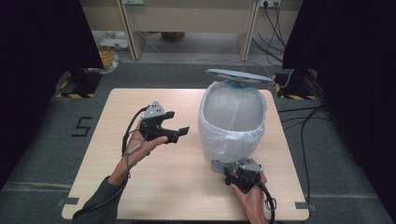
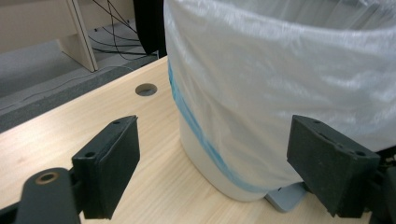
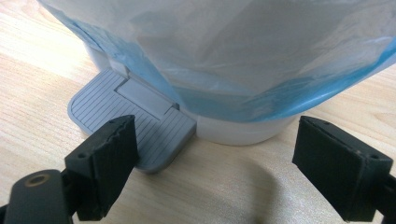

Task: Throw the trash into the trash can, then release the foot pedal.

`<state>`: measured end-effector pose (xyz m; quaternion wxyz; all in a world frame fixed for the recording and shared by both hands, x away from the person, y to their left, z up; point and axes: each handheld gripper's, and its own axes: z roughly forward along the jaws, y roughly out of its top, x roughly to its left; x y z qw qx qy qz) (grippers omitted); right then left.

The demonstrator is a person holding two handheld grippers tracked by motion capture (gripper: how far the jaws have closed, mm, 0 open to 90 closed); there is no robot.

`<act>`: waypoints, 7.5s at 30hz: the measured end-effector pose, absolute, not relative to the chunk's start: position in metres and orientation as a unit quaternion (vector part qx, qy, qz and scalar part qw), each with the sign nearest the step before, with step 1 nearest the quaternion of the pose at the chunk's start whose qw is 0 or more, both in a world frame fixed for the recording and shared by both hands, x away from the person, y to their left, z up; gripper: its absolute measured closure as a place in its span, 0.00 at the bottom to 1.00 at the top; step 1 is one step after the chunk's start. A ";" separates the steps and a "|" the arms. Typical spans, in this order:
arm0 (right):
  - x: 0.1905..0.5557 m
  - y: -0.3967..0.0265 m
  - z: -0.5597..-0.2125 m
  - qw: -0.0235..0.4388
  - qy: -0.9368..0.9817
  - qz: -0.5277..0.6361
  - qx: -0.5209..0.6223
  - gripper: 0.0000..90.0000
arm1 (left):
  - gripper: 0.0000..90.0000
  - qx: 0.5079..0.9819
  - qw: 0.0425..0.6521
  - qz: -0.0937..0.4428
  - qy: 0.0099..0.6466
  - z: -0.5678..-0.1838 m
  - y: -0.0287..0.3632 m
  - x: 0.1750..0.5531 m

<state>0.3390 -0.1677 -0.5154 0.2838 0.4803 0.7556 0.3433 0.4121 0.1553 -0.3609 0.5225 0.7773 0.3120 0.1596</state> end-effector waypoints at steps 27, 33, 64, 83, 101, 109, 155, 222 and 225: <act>0.339 -0.168 -0.515 0.281 0.756 0.344 0.480 0.15 | 0.18 0.790 0.486 0.176 0.329 -0.451 0.165 0.394; 0.339 -0.168 -0.515 0.282 0.756 0.343 0.481 0.15 | 0.18 0.804 0.457 0.180 0.334 -0.471 0.167 0.394; 0.340 -0.169 -0.515 0.277 0.757 0.347 0.480 0.15 | 0.18 0.817 0.375 0.190 0.394 -0.515 0.214 0.387; 0.340 -0.169 -0.516 0.278 0.757 0.347 0.479 0.16 | 0.16 0.820 0.379 0.164 0.396 -0.524 0.220 0.385; 0.340 -0.169 -0.515 0.278 0.758 0.347 0.477 0.16 | 0.16 0.820 0.379 0.164 0.396 -0.524 0.220 0.385; 0.340 -0.169 -0.515 0.275 0.758 0.348 0.479 0.16 | 0.16 0.820 0.379 0.164 0.396 -0.524 0.220 0.385; 0.334 -0.185 -0.496 0.262 0.741 0.411 0.462 0.23 | 0.17 0.821 0.380 0.164 0.394 -0.524 0.220 0.385; 0.248 -0.266 -0.537 0.272 0.728 0.402 0.484 0.15 | 0.17 0.821 0.380 0.163 0.393 -0.524 0.220 0.385; 0.248 -0.265 -0.537 0.272 0.728 0.403 0.484 0.15 | 0.17 0.821 0.380 0.163 0.393 -0.524 0.220 0.385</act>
